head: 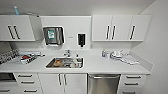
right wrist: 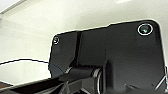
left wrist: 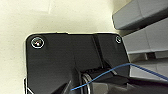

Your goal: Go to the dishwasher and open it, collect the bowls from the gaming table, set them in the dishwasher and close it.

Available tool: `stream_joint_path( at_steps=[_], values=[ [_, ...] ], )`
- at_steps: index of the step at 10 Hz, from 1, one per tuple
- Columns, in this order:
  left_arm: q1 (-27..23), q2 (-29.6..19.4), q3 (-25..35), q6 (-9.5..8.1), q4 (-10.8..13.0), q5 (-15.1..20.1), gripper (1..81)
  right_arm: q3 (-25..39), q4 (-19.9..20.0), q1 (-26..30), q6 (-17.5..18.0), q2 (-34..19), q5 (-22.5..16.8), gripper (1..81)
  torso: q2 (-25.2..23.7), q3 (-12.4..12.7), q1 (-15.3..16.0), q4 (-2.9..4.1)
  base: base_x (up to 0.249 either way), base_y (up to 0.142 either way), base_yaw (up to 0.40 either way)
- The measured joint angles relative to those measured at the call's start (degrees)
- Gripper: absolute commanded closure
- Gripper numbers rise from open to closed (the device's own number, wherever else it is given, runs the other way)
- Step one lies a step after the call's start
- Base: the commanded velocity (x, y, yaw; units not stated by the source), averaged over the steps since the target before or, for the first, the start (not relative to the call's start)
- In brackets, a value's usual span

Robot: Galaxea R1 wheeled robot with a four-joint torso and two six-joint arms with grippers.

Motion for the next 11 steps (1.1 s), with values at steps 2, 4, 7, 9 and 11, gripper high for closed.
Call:
stream_joint_path(
  at_steps=[2,4,7,9,11],
  values=[
    [-0.8,-0.2,0.0,0.0,0.0,-0.2,1.0,0.0,-0.1,0.6,0.0,0.2,0.1,1.0,0.0,0.0,0.1,0.0,0.133,0.0,0.0],
    [-0.6,-0.1,0.0,0.0,0.0,-0.2,1.0,0.0,-0.1,0.6,0.0,0.2,0.1,1.0,0.0,0.0,0.1,0.0,0.136,0.0,0.0],
    [-0.5,-0.1,0.0,0.0,0.0,-0.2,1.0,0.0,-0.1,0.5,0.0,0.2,0.1,1.0,0.0,0.0,0.1,0.0,0.136,0.0,0.0],
    [-0.5,-0.1,0.0,0.0,0.0,-0.2,1.0,0.0,-0.1,0.5,0.0,0.2,0.1,1.0,0.0,0.0,0.1,0.0,0.137,0.0,0.0],
    [-0.5,-0.1,0.0,0.0,0.0,-0.2,1.0,0.0,-0.1,0.5,0.0,0.2,0.1,1.0,0.0,0.0,0.1,0.0,0.137,0.0,0.0]
  ],
)
